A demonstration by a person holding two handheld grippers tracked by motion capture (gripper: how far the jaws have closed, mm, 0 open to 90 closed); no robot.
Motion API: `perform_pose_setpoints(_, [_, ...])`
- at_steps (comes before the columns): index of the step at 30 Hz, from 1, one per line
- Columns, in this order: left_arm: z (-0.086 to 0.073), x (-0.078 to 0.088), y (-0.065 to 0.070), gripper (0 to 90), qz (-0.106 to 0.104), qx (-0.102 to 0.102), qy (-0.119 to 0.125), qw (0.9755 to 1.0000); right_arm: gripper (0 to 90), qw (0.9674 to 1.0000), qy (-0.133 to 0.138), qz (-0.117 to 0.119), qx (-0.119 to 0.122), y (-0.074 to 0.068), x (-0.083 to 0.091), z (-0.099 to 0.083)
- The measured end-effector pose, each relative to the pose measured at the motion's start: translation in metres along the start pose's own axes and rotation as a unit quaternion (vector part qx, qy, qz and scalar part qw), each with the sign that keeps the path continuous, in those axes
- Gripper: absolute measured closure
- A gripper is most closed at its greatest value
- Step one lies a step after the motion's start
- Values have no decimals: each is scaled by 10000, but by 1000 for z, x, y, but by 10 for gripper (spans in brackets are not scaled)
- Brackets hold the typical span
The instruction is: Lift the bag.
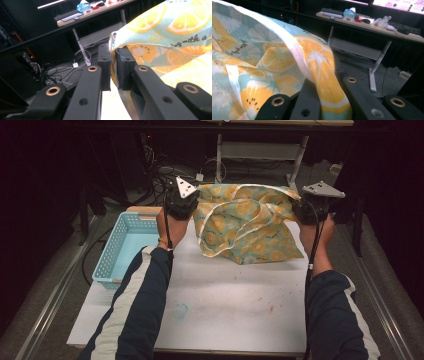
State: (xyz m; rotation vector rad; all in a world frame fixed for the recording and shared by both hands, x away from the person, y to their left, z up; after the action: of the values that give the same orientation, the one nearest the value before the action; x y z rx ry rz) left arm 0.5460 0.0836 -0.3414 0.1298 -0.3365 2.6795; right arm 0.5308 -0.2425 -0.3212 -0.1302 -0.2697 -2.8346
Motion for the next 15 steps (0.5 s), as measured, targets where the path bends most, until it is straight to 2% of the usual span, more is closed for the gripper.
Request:
perform_pose_setpoints(4, [-5,-2,3,807,-27,-20,-56,10000,898,10000,-20,-7,24,0,-1,-1])
perform_pose_setpoints(10, [-4,-1,4,692,30,-15,-26,10000,886,10000,-37,-30,70,-1,0,0])
perform_pose_setpoints(11, [-5,0,5,677,42,61,-48,10000,882,10000,-58,-49,45,-1,0,-1])
perform_pose_setpoints(12, [-4,1,4,628,51,30,-17,10000,873,10000,-66,-17,24,0,0,-2])
perform_pose_setpoints(15, [-5,2,5,586,62,-30,-64,10000,821,9999,-108,-72,17,1,0,-4])
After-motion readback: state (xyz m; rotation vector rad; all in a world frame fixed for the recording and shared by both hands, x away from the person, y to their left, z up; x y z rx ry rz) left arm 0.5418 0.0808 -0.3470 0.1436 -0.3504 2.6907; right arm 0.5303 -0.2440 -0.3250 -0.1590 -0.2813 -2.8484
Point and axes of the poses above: each handheld gripper's, and its own axes: x roughly backward along the jaws, z roughly out of its top, y roughly to its right, the point moved 5 cm from there along -x, roughly forward along the jaws, and after that the axes turned 10 degrees about y, right-handed, at the moved point
